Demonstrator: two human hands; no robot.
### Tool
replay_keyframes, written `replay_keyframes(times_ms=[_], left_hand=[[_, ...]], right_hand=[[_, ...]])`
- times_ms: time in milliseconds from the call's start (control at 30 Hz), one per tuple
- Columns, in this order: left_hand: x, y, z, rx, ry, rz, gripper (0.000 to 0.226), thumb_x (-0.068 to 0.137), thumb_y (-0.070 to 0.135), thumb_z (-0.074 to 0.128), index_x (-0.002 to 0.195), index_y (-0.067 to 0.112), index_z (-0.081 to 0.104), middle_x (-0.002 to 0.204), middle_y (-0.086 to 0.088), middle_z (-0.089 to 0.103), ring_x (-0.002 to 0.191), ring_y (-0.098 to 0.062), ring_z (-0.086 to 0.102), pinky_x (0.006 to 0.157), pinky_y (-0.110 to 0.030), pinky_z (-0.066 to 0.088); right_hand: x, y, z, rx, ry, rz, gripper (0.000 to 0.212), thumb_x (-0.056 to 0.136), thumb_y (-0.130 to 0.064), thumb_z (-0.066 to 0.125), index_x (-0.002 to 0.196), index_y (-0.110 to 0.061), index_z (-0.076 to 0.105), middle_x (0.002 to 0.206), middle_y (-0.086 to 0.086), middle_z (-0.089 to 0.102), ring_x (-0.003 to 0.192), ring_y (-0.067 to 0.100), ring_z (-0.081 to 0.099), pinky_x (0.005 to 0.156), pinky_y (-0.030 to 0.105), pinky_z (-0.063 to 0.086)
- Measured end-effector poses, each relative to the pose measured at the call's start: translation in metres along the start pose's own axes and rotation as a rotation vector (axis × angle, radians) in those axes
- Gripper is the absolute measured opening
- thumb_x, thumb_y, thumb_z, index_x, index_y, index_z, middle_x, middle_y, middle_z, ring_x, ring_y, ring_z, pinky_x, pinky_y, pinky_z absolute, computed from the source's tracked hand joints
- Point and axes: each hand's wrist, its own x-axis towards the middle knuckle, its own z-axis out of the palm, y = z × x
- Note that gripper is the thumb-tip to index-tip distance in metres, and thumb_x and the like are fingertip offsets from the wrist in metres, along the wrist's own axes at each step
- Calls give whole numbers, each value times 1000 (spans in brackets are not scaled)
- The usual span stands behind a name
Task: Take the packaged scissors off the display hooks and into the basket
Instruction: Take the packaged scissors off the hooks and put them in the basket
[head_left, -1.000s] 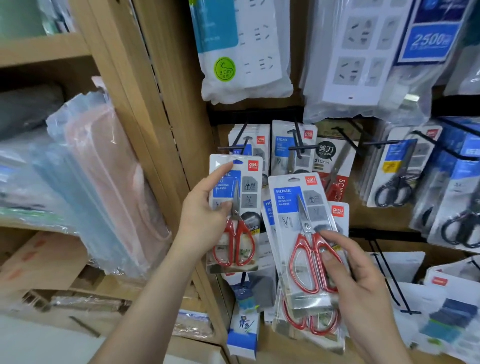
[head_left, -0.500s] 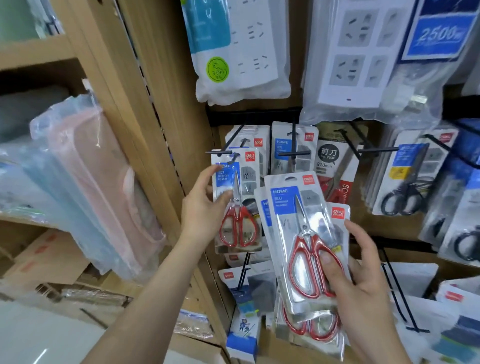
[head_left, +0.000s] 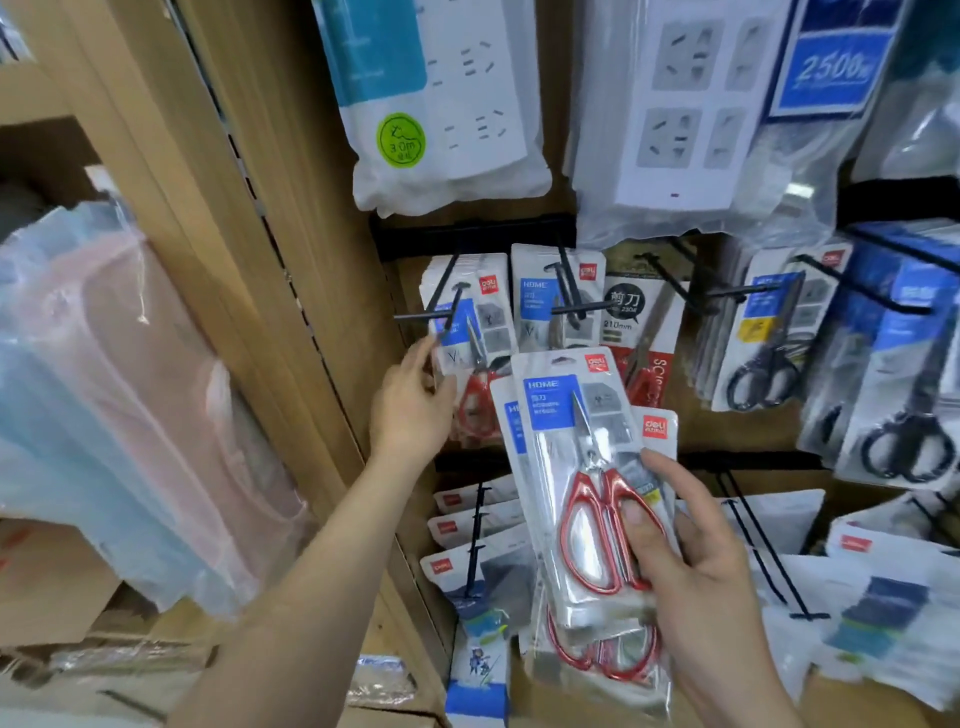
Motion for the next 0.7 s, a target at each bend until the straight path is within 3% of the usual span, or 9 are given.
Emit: replay_keyframes(times_ms=[67, 133, 233, 333, 433, 533, 600, 667, 700], left_hand=[[-38, 13, -11, -301, -31, -109, 21, 99, 31, 55, 118, 33, 63, 91, 10, 64, 78, -6, 60, 73, -35, 55], [-83, 25, -20, -503, -210, -144, 16, 96, 38, 57, 111, 37, 62, 95, 9, 67, 81, -6, 64, 72, -32, 56], [-123, 35, -24, -587, -407, -104, 50, 77, 48, 67, 123, 44, 49, 101, 11, 68, 87, 0, 67, 69, -20, 55], [-129, 32, -24, -681, -393, -178, 53, 77, 26, 77, 121, 40, 51, 100, 19, 71, 88, -1, 71, 65, -19, 57], [-126, 29, -27, -843, -341, -339, 61, 67, 19, 84, 119, 29, 54, 104, 0, 74, 88, -18, 75, 64, -32, 60], [-123, 23, -29, -1010, -275, -468, 59, 72, 2, 79, 120, 22, 53, 100, -4, 76, 85, -28, 76, 61, -37, 60], [-123, 17, -30, -1045, -254, -504, 56, 76, -2, 75, 122, 23, 53, 101, -7, 76, 84, -31, 75, 62, -40, 60], [-124, 13, -33, -1059, -234, -493, 56, 81, -3, 70, 124, 27, 53, 105, -9, 75, 86, -32, 74, 68, -44, 60], [-125, 11, -35, -1055, -225, -464, 58, 82, -5, 67, 127, 30, 53, 106, -8, 75, 87, -30, 74, 69, -44, 60]], right_hand=[[-4, 1, 4, -25, 0, -28, 37, 85, -17, 65, 115, -39, 65, 105, -13, 75, 92, 11, 74, 65, 21, 59], [-7, 1, 13, -49, 12, -55, 39, 83, -21, 66, 115, -43, 64, 110, -10, 73, 94, 13, 73, 66, 25, 60], [-14, 1, 26, -140, -6, -144, 44, 83, -27, 66, 115, -56, 57, 113, -15, 69, 98, 8, 71, 72, 27, 60], [-21, 0, 35, -215, -35, -183, 48, 86, -41, 58, 125, -63, 43, 115, -27, 65, 104, 1, 67, 77, 22, 57], [-20, 1, 36, -196, -8, -140, 40, 98, -40, 45, 130, -64, 40, 122, -30, 60, 113, -9, 58, 90, 15, 50], [-15, -2, 32, -196, 40, -61, 47, 103, -19, 46, 129, -59, 45, 96, -28, 67, 89, -15, 60, 69, -1, 43], [-14, -7, 30, -185, 68, -45, 53, 102, -10, 48, 131, -55, 44, 84, -17, 73, 81, 4, 69, 77, 16, 56], [-14, -9, 30, -145, 78, -49, 57, 102, -8, 48, 133, -56, 41, 96, -7, 77, 91, 28, 71, 88, 50, 57], [-13, -10, 28, -127, 95, -51, 58, 102, -8, 49, 134, -56, 39, 100, -4, 77, 93, 31, 71, 88, 55, 56]])
